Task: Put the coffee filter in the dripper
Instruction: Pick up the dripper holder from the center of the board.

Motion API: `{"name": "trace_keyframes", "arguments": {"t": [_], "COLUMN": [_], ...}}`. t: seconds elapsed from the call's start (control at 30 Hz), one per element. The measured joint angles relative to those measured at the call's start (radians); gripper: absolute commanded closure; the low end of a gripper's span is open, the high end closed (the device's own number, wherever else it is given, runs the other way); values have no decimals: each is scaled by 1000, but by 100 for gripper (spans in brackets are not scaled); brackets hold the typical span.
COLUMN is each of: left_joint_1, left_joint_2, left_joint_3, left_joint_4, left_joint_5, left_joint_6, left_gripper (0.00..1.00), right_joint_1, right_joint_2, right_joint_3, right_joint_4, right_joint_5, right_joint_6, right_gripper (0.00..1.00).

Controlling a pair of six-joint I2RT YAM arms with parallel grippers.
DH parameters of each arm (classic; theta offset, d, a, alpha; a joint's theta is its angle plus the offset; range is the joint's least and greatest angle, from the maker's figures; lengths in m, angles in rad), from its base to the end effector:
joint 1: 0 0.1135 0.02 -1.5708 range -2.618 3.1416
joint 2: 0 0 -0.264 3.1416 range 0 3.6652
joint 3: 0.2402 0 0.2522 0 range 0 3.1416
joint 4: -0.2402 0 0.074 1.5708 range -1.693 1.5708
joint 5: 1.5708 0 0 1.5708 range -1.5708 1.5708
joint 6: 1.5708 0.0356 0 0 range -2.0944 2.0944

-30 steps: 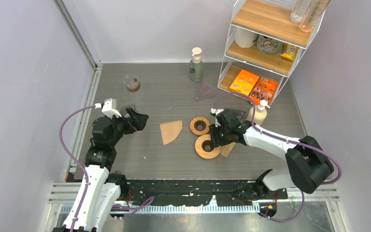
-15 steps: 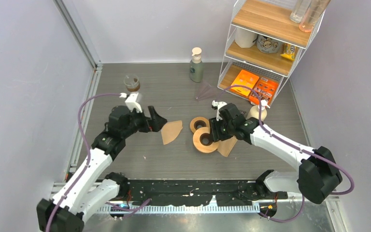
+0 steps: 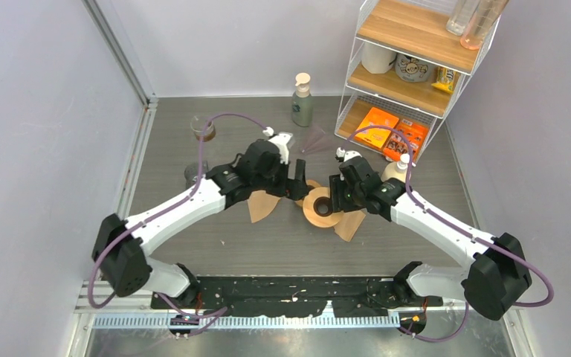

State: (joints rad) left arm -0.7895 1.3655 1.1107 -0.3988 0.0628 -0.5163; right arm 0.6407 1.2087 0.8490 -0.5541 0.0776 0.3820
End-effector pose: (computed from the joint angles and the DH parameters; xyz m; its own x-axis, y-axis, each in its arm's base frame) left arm 0.2134 -0.2183 0.3017 -0.7395 0.0460 -0.6716 0.4354 0.7936 -0.4251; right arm 0.1971 0.1435 0.2436 -0.7970 -0.1307 -0.5896 -0.2811 0.9444 0.1707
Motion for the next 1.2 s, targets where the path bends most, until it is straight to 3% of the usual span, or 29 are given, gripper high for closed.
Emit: {"name": "trace_keyframes", "arguments": {"t": [0.3, 0.63, 0.93, 1.07, 1.2], "left_joint_1": [-82, -106, -106, -108, -112], "left_joint_2": [222, 309, 356, 361, 371], "left_joint_3": [159, 221, 249, 254, 269], "left_joint_4": [-82, -126, -146, -153, -167], "left_joint_5": [-8, -11, -21, -29, -54], "left_joint_6": [-26, -42, -64, -72, -69], "left_gripper": [18, 31, 37, 43, 59], "right_joint_1": [3, 4, 4, 4, 3], "right_joint_2": [-7, -13, -31, -31, -31], "right_joint_3": [0, 0, 0, 0, 0], "right_joint_4": [-1, 7, 27, 31, 31], "right_joint_5": [23, 12, -12, -12, -11], "right_joint_6": [46, 75, 93, 96, 96], "right_gripper": [92, 92, 92, 92, 92]}}
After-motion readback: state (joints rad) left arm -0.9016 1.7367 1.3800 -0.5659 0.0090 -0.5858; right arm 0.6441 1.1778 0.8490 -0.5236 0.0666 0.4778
